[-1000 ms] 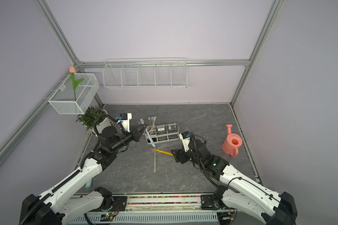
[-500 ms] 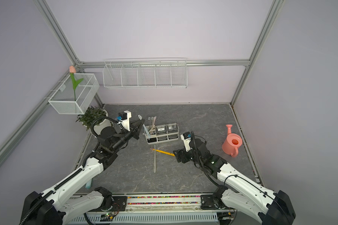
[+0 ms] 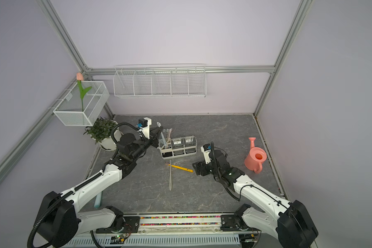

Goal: Place the toothbrush into the toothbrush holder
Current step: Place the toothbrush in the toothbrush holder.

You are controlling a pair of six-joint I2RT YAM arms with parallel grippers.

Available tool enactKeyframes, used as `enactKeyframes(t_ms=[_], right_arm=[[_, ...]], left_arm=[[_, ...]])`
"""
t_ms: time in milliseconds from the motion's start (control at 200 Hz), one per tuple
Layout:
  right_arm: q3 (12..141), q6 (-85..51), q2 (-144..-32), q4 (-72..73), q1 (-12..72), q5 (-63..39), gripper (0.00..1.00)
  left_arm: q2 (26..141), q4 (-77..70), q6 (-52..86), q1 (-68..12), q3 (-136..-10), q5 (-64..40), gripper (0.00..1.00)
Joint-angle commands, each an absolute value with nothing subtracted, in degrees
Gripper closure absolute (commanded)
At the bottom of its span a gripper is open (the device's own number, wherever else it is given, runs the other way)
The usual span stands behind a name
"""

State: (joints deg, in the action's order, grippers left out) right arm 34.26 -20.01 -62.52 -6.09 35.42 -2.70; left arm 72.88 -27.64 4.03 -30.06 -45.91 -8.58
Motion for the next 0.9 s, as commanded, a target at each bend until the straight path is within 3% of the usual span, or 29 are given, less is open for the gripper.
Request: enactKeyframes(t_ms=[0,475,895], right_arm=[[33.9,-18.0,-63.6,-5.1,33.5,-4.4,0.15],[35.2,-16.6,-67.8,-4.4,26.4,-10.1,0.14],[36.1,-16.2,-71.5,-2.8,25.1,-11.8,0.14]], left_arm=[[75.2,-29.9,1.3,-30.3,-49.0,-8.2,1.00],[81.8,-30.2,-2.1,-30.4,-51.8,-7.7,1.00],[85.2,-34.2,-3.6,-30.3,-51.8,-9.0,1.00]])
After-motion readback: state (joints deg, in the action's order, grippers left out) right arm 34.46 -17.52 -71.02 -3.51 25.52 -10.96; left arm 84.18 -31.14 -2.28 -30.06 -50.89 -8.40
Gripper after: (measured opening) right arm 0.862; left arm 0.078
